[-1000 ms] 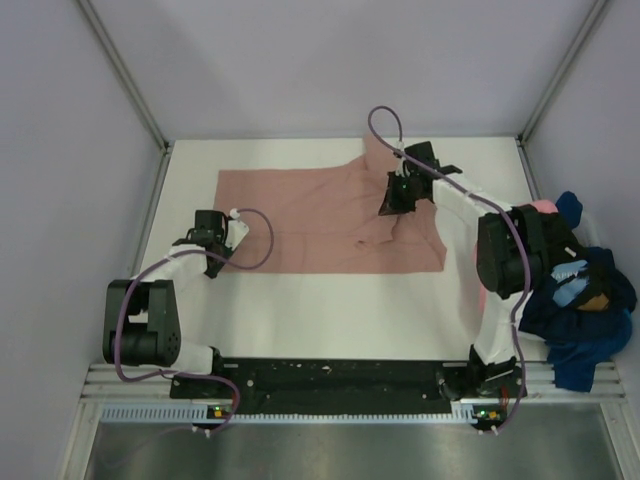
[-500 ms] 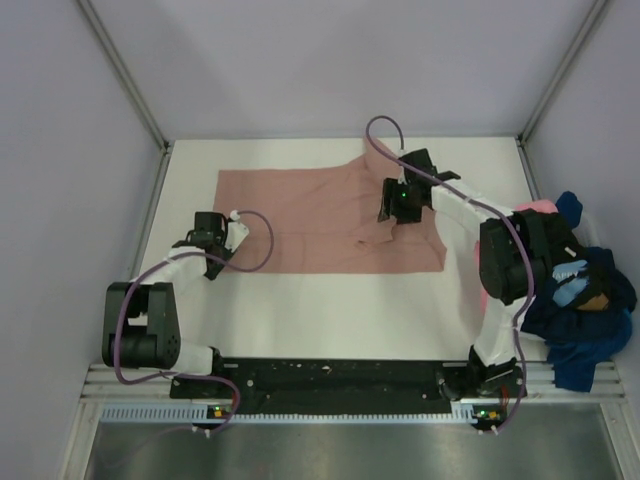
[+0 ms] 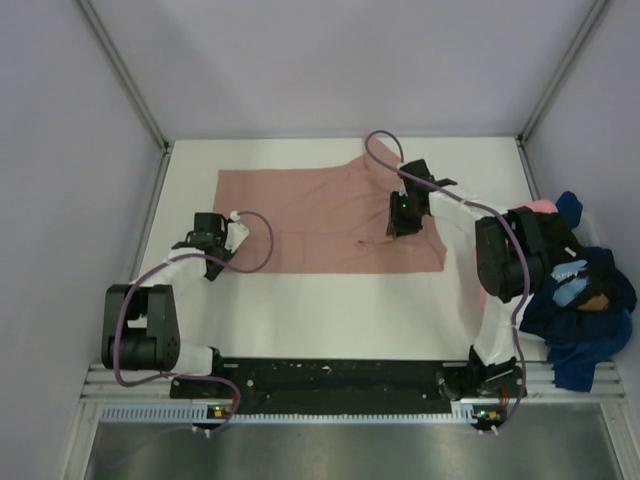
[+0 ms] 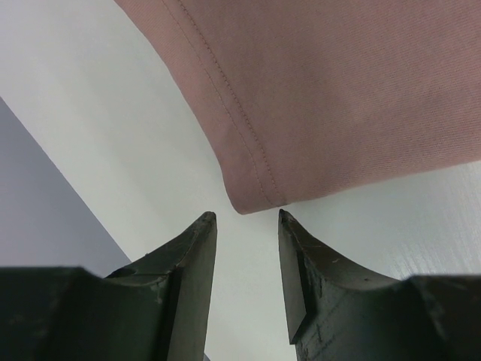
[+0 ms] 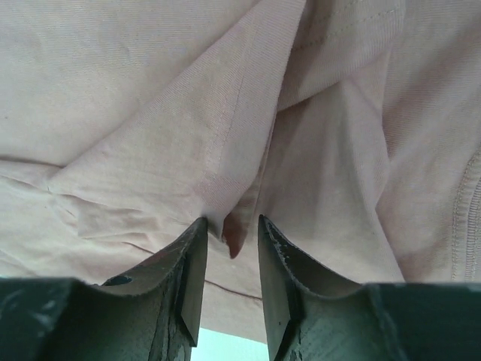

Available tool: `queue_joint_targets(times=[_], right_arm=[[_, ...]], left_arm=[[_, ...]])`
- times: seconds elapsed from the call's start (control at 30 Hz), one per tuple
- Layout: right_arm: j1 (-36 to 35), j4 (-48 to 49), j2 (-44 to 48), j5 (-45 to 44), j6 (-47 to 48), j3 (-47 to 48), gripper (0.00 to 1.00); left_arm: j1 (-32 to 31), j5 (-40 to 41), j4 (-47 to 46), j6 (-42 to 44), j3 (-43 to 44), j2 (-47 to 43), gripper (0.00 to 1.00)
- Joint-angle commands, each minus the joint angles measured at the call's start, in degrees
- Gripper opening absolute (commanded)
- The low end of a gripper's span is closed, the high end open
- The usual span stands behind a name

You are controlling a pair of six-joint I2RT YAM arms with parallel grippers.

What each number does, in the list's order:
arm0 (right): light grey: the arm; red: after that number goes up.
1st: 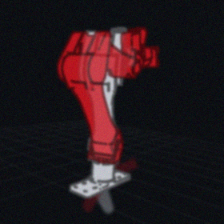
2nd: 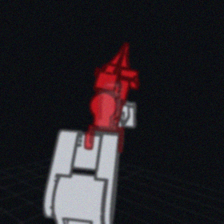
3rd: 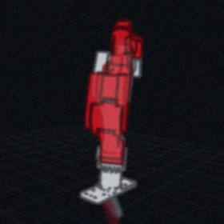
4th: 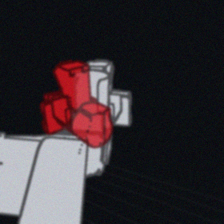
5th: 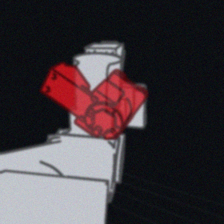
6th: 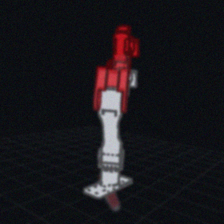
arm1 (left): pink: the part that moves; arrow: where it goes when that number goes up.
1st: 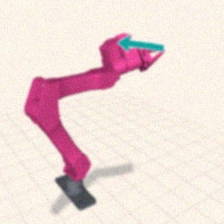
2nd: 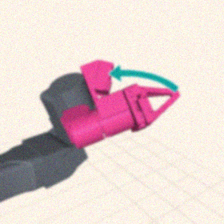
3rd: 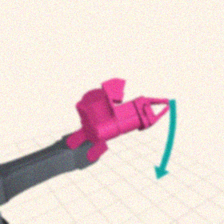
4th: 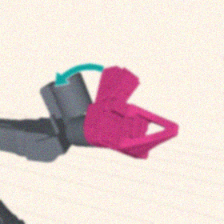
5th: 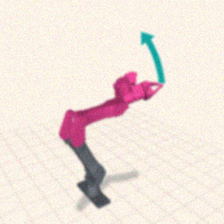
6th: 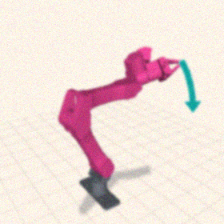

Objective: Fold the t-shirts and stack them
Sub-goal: Fold the flattened tshirt in 1/3 of the way

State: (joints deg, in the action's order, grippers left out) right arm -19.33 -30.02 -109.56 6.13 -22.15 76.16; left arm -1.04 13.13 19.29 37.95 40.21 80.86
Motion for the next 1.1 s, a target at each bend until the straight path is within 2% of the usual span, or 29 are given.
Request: queue_joint_targets(times=[0.0, 0.1, 0.3, 0.57, 1.07], right_arm=[[-0.3, 1.2, 0.5, 1.7, 0.1, 1.2, 0.33], [-0.4, 1.2, -0.2, 2.3, 0.2, 1.2, 0.31], [-0.4, 1.2, -0.3, 3.7, 0.9, 1.8, 0.00], [-1.1, 1.7, 0.3, 6.8, 3.3, 7.1, 0.00], [-3.4, 2.9, -12.0, 12.1, 7.9, 22.8, 0.00]], left_arm=[[0.2, 0.3, -2.1, 0.7, -0.5, -1.3, 0.43], [0.2, 0.6, -2.1, 0.5, 0.0, -1.0, 0.43], [0.2, 0.8, -2.0, 0.9, 0.3, -1.1, 0.43], [0.2, 0.8, -2.3, 0.8, 0.0, -0.6, 0.43], [0.2, 1.5, -2.1, 1.0, 0.4, -0.4, 0.43]])
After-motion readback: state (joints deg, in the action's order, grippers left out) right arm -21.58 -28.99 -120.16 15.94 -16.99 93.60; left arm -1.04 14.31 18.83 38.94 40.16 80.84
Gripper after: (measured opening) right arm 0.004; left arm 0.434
